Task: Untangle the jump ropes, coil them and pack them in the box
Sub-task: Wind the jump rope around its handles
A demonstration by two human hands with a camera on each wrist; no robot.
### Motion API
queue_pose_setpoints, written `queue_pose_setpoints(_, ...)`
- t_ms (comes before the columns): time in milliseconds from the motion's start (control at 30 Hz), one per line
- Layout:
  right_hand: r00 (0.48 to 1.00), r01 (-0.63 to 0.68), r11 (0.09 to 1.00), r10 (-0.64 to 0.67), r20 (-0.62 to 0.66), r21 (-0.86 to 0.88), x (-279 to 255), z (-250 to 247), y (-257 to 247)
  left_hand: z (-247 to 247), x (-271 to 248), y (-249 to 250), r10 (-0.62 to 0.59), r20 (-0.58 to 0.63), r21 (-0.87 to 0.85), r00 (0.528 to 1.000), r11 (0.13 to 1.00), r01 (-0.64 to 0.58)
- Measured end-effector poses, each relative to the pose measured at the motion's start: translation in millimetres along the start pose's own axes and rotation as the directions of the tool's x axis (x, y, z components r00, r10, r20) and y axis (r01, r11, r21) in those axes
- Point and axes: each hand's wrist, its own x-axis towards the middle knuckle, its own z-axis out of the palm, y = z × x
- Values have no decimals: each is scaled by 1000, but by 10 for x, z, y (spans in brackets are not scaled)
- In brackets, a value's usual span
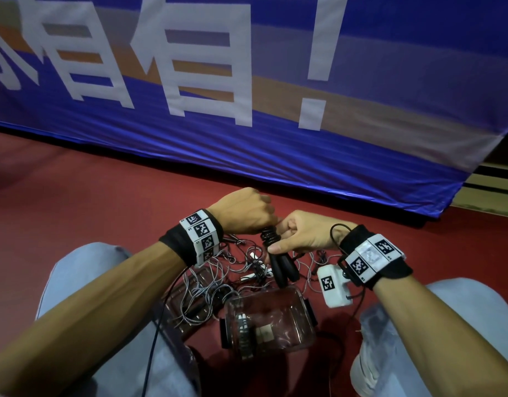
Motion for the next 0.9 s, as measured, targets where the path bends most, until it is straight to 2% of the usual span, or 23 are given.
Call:
queue_pose_setpoints(100,999,18,996,-21,26,91,-36,-8,-23,-42,-10,15,5,-54,-49,999,999,-7)
queue_pose_setpoints(200,998,33,982,-40,38,188,-48,-25,0,-103,-5,16,-40,-139,-91,990,995,27)
queue_pose_setpoints(300,994,43,949,-72,81,313,-52,-9,-16,-148,-11,1,-99,-249,-123,964,990,70)
queue_pose_setpoints(367,986,108,921,-146,74,373,-67,13,-39,-188,-16,6,-141,-308,-148,941,984,99)
queue_pose_setpoints(433,977,158,883,-204,57,442,-38,19,-45,-236,1,26,-220,-375,-198,900,968,154)
queue_pose_setpoints(500,972,203,846,-235,3,492,-2,26,-52,-272,35,46,-322,-445,-250,836,941,229)
queue_pose_setpoints(600,966,248,781,-247,-82,573,6,73,-62,-280,53,57,-409,-489,-274,771,911,309)
queue_pose_setpoints(767,946,296,575,-286,-151,763,1,166,-83,-266,42,60,-517,-494,-330,699,855,400)
queue_pose_setpoints(900,924,323,492,-349,-157,808,55,230,-94,-242,24,41,-647,-417,-377,638,762,527)
